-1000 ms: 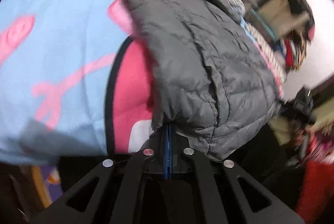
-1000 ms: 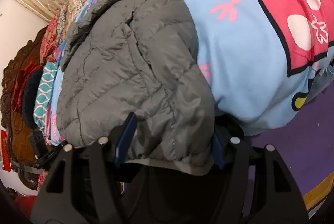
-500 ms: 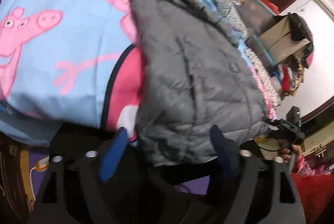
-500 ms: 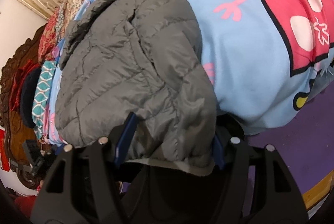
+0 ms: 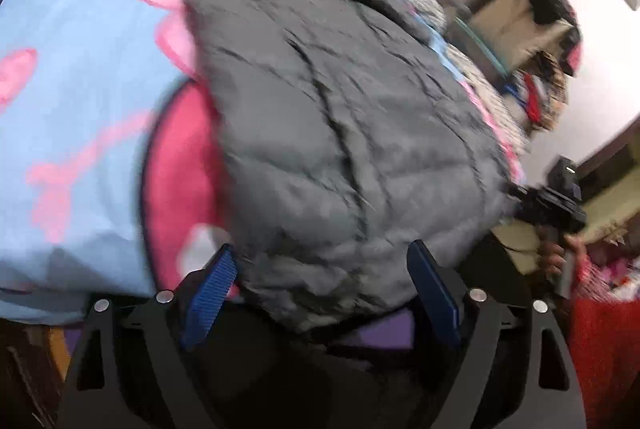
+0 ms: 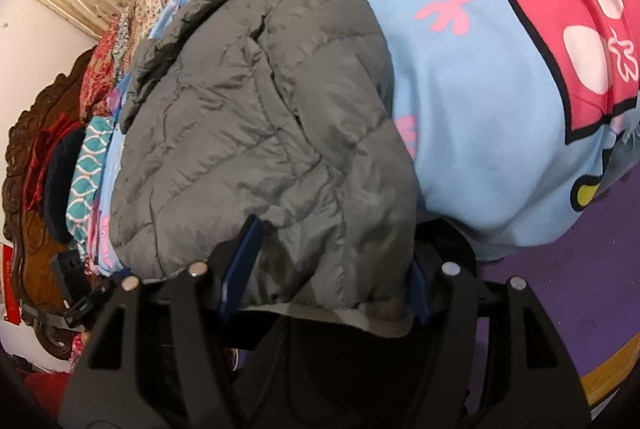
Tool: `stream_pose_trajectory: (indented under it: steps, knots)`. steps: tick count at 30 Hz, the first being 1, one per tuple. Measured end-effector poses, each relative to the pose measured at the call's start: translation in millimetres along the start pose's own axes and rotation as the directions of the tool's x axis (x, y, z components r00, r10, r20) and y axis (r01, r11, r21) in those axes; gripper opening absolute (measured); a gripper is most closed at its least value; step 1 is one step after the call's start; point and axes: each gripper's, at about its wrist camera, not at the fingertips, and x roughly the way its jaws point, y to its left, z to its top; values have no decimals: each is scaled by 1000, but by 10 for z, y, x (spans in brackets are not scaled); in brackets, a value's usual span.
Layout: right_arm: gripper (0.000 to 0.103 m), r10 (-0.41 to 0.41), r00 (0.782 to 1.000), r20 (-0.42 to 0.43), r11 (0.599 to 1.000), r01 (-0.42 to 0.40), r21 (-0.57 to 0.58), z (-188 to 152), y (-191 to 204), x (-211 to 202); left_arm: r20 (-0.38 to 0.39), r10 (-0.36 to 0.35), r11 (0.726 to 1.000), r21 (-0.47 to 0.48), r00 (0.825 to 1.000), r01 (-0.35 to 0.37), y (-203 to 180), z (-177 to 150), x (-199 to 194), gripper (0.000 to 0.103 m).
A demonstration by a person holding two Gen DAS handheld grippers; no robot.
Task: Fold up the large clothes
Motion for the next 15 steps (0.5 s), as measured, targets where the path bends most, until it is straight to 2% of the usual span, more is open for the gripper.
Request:
stream_pose_trajectory:
  steps: [5, 6, 8, 9, 12, 15]
  knots:
    - [62, 0, 1000, -1, 1000, 0, -4, -6, 14, -2, -11, 8, 1000, -1, 1000, -8, -15, -2, 92, 61]
    - [62, 1, 1000, -1, 1000, -1, -6, 4, 7, -5, -30, 18, 1000, -11, 999, -18, 24, -3, 140, 61]
    - [62, 4, 1000, 0, 1000, -4, -9, 9, 0, -12, -123, 76, 997, -11, 990, -78, 95, -15, 329, 61]
    - [62, 4, 1000, 1, 1000, -4, -11, 13, -1, -16, -162, 82, 995, -36, 983, -89, 157, -16, 382, 61]
    - [62, 5, 1000, 5, 999, -5, -36, 8, 2, -31, -122, 88, 994, -56, 989, -95, 234, 31, 310, 61]
    - [62, 7, 1000, 4, 999, -7, -43, 13, 2, -9, -171, 80, 997, -8, 982, -83, 155, 65, 404, 58]
